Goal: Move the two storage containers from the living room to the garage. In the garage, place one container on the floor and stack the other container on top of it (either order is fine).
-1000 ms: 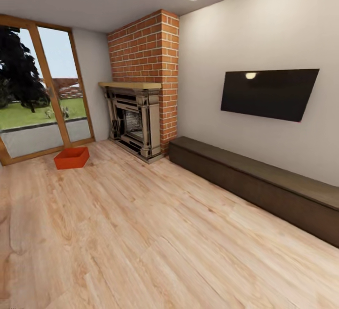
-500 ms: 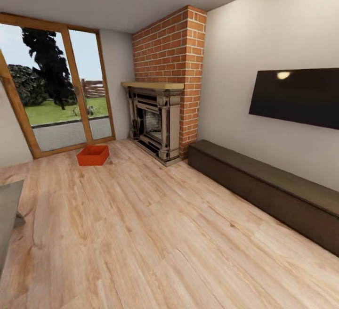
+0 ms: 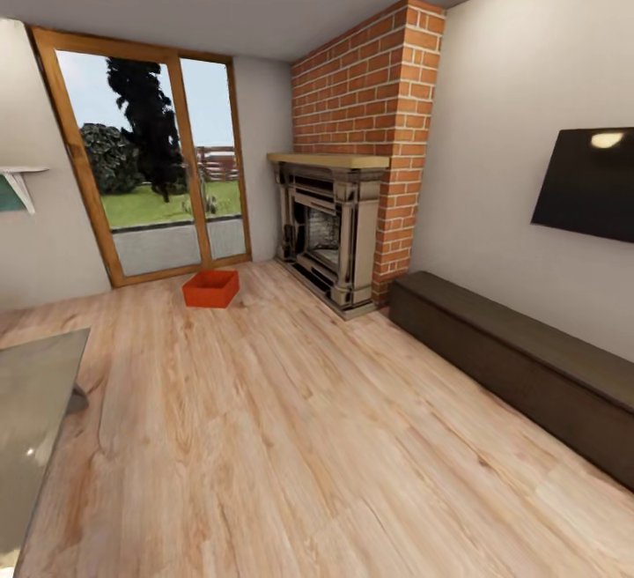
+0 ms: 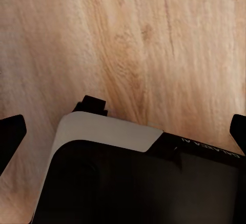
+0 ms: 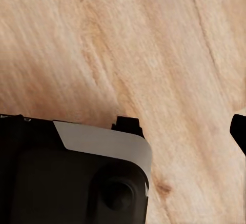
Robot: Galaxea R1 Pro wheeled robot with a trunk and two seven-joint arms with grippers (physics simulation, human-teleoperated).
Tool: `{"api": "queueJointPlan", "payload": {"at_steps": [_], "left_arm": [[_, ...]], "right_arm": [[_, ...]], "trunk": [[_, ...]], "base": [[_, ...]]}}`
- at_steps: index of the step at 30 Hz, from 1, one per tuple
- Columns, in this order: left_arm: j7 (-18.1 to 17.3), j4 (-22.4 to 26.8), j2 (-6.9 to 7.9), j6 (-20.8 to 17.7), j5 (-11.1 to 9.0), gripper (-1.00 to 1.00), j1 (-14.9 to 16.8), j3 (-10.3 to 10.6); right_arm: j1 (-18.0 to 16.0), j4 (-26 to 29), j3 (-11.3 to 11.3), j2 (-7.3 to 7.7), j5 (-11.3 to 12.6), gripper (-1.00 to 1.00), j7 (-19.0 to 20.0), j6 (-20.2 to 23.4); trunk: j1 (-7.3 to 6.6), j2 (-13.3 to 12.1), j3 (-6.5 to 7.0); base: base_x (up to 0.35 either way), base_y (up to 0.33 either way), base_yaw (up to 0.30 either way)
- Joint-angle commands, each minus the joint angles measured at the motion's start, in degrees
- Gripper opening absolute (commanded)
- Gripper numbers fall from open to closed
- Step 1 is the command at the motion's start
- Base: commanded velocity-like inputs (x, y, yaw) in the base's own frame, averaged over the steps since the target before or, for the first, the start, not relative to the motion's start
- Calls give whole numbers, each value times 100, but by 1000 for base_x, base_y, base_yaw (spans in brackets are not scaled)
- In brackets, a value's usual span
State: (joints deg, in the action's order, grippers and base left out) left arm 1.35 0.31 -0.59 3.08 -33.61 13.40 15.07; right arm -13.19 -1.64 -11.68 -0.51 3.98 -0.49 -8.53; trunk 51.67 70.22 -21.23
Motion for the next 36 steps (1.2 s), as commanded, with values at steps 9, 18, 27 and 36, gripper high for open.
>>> {"api": "queueJointPlan", "payload": {"at_steps": [9,18,27,36], "left_arm": [[14,-4,-2,15,-40,100,5,48],[15,-4,-2,15,-40,100,5,48],[14,-4,-2,17,-40,100,5,48],[15,-4,-2,17,-40,100,5,48]], "right_arm": [[-8,-15,-45,-2,42,100,-5,-34],[-7,-17,-45,-7,42,100,-4,-34],[-6,-17,-45,-1,42,100,-4,-34],[-8,-13,-46,-1,13,100,-58,-45]], "trunk": [[3,3,-6],[3,3,-6],[3,3,-6],[3,3,-6]], "base": [[322,0,270],[322,0,270],[322,0,257],[322,0,31]]}}
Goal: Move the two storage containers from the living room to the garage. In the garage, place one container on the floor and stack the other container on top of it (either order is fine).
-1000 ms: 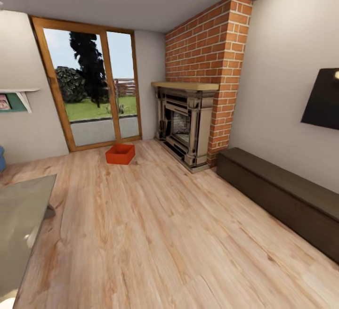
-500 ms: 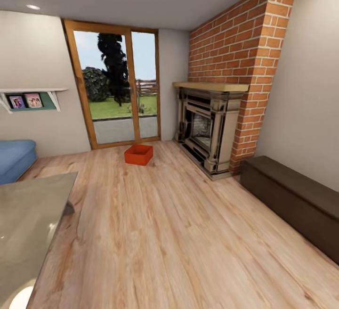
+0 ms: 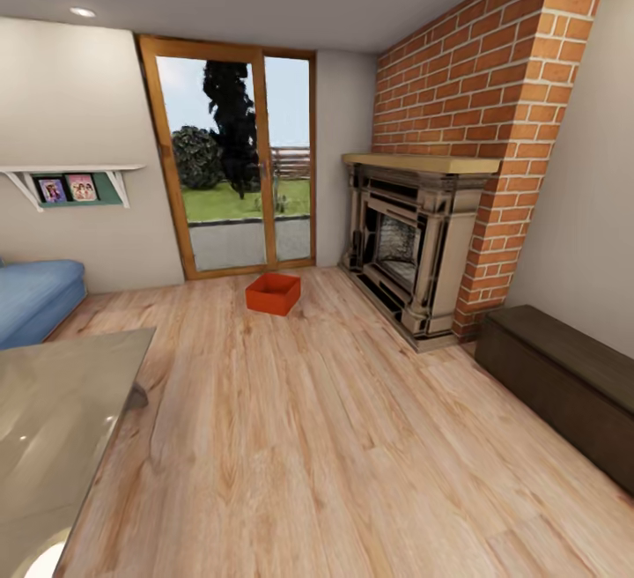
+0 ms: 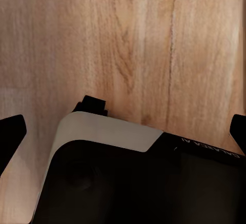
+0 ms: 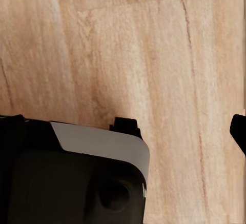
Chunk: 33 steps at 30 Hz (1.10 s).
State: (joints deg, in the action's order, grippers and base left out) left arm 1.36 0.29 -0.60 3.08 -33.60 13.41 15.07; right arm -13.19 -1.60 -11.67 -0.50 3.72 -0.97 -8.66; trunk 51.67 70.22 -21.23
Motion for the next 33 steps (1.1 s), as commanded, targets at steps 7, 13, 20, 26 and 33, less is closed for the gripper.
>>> {"api": "queueJointPlan", "payload": {"at_steps": [7,13,20,26,33], "left_arm": [[14,-3,-2,17,-41,100,3,48],[14,-3,-2,17,-41,100,4,48],[15,-3,-2,17,-41,100,3,48],[14,-3,-2,17,-41,100,3,48],[15,-3,-2,17,-41,100,2,48]], "right_arm": [[-8,-16,-67,20,7,100,-42,-39],[-5,-16,-78,23,-7,100,-38,-32],[-7,-16,-85,7,-12,100,-38,-30],[-6,-20,-78,-36,5,100,-44,18],[-7,-19,-72,-30,6,100,-44,-17]], "trunk": [[3,3,-6],[3,3,-6],[3,3,-6],[3,3,-6],[3,3,-6]], "base": [[322,0,1],[322,0,0],[322,0,0],[322,0,27],[322,0,231]]}}
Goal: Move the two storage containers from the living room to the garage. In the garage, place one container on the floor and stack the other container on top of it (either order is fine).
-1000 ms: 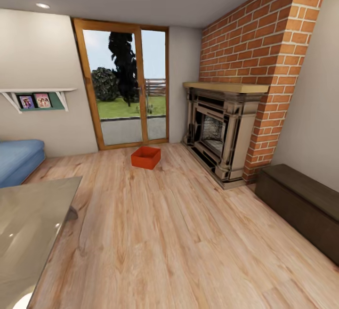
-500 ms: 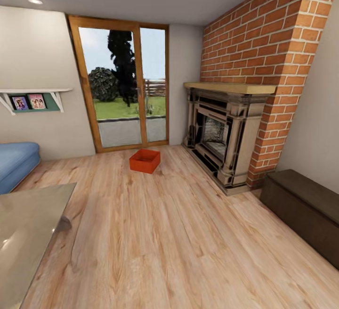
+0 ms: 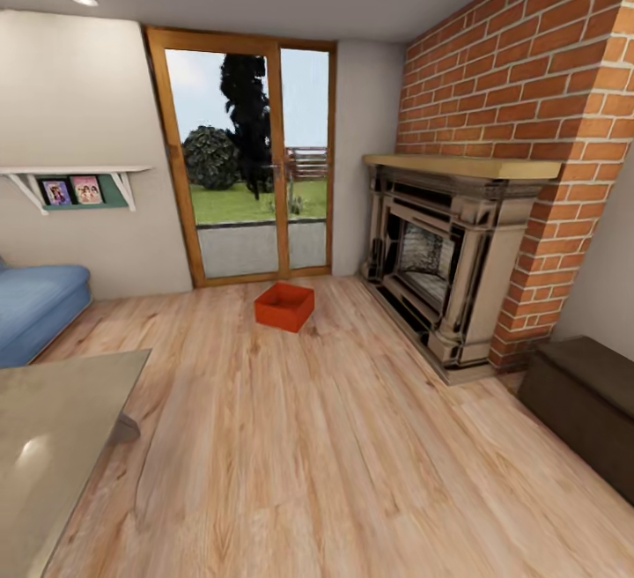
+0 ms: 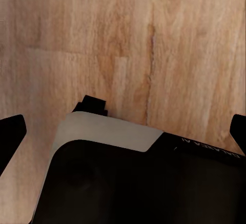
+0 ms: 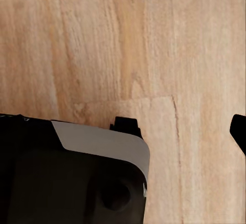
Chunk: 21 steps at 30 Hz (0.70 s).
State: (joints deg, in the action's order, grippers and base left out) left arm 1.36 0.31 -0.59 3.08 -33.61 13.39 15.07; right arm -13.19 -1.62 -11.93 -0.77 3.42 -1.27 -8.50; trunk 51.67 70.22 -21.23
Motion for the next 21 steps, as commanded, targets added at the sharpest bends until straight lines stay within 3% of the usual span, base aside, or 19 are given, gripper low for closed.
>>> {"api": "queueJointPlan", "payload": {"at_steps": [1,21], "left_arm": [[14,-4,-2,17,-40,100,5,48],[15,-4,-2,17,-40,100,5,48]], "right_arm": [[-5,-17,-46,-2,35,100,-13,-34],[-5,-15,-46,7,35,100,-13,-46]], "trunk": [[3,3,-6],[3,3,-6]], "base": [[322,0,263],[322,0,269]]}}
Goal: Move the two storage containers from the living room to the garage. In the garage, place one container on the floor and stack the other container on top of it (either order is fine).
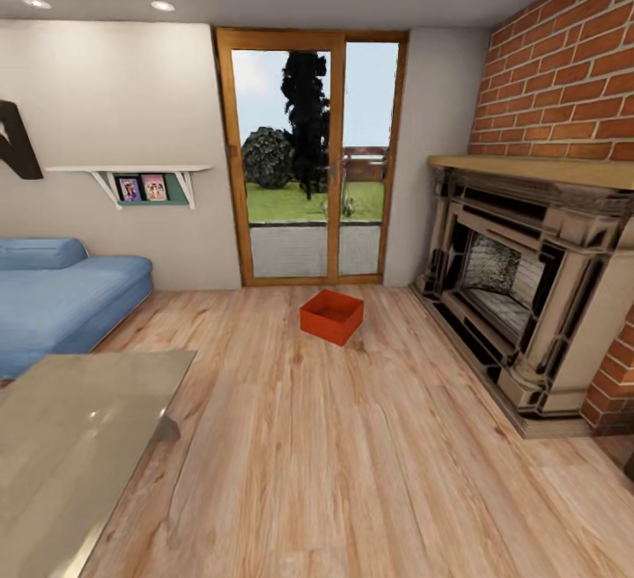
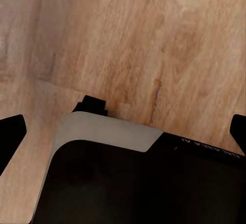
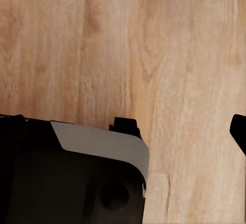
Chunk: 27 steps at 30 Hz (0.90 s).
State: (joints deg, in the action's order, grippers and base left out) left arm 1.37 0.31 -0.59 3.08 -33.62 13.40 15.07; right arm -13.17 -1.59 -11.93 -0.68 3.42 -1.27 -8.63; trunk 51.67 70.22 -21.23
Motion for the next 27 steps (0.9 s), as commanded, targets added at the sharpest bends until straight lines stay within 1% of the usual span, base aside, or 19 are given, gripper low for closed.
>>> {"api": "queueJointPlan", "payload": {"at_steps": [1,6,9,27], "left_arm": [[14,-4,-2,17,-40,100,5,48],[14,-4,-2,17,-40,100,5,49],[13,-4,-2,17,-40,100,5,49],[12,-4,-2,17,-40,100,5,48]], "right_arm": [[-8,-17,-47,-2,35,100,-13,-33],[-8,-18,-47,-2,35,100,-13,-32],[-9,-20,-47,-2,35,100,-8,-32],[-9,-19,-55,31,25,100,-5,-34]], "trunk": [[3,3,-6],[3,3,-6],[3,3,-6],[3,3,-6]], "base": [[322,0,270],[322,0,259],[322,0,125],[322,0,10]]}}
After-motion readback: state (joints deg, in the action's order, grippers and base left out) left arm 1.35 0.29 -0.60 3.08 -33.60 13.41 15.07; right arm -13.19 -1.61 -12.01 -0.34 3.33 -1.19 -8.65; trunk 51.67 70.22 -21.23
